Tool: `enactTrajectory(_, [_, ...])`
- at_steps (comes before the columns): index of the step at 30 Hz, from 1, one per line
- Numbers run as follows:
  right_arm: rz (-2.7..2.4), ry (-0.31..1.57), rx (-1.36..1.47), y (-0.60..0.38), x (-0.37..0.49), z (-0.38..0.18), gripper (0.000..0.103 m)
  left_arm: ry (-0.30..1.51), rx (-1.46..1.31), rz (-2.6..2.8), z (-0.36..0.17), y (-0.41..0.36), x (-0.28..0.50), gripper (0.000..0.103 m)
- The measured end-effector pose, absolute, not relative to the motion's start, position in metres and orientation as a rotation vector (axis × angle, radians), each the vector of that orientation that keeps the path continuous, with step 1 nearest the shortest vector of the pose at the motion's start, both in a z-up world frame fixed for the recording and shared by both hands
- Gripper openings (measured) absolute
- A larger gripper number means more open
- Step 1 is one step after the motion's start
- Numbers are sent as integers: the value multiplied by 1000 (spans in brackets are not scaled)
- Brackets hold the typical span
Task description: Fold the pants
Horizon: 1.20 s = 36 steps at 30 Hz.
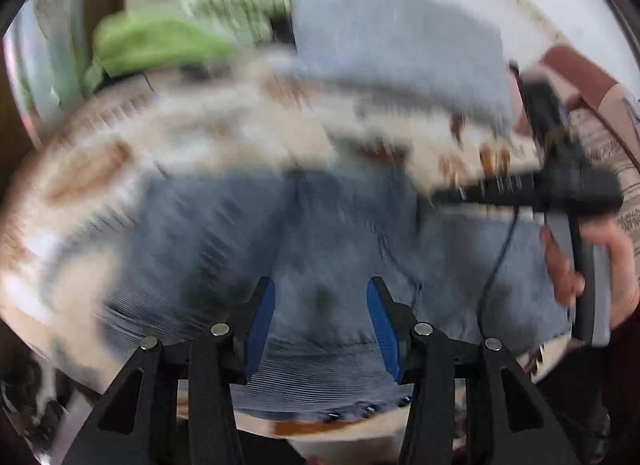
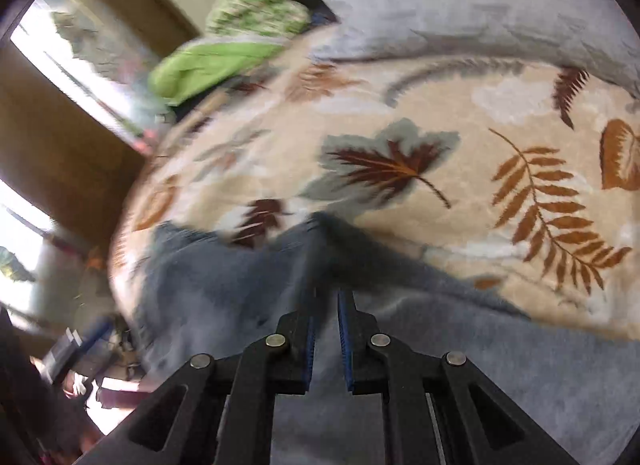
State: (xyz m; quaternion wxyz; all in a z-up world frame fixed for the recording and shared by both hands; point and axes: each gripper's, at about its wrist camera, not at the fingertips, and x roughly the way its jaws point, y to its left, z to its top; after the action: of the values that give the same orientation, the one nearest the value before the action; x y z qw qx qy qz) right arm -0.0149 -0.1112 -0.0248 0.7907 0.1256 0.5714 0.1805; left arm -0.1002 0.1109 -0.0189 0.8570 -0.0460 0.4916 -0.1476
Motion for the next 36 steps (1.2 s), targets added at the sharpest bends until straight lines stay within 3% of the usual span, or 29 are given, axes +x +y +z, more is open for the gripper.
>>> enactTrajectory(6, [492, 1430, 205, -103, -32, -63, 13, 1084, 92, -357, -51, 100, -121, 45])
enactTrajectory(11, [564, 1449, 271, -114, -50, -66, 13, 1131, 72, -383, -59, 114, -128, 45])
enactTrajectory(17, [594, 1236, 365, -124, -26, -26, 15, 1127, 47, -401, -57, 121, -132, 45])
enactTrajectory(19, [583, 1191, 418, -126, -15, -21, 29, 1126, 39, -402, -56, 126, -132, 45])
enactTrajectory(20, [579, 1184, 437, -126, -10, -22, 56, 1125, 41, -402, -55, 127, -133, 45])
enactTrajectory(21, [572, 1167, 455, -127, -3, -23, 75, 1123, 42, -401, -54, 128, -134, 45])
enactTrajectory(22, [570, 1157, 471, -127, 1, -25, 75, 1123, 41, -400, -54, 128, -134, 45])
enactTrajectory(27, [628, 1197, 585, -114, 17, -43, 74, 1134, 32, -392, -50, 126, -130, 45])
enactTrajectory(31, [624, 1245, 562, -98, 24, -58, 61, 1158, 5, -372, -44, 126, -124, 45])
enactTrajectory(32, [618, 1240, 538, -95, 26, -60, 53, 1163, -4, -366, -41, 125, -121, 45])
enactTrajectory(33, [614, 1240, 511, -91, 28, -62, 31, 1165, -10, -360, -38, 125, -119, 45])
enactTrajectory(36, [567, 1226, 435, -84, 39, -61, 13, 1160, 3, -341, -35, 119, -110, 45])
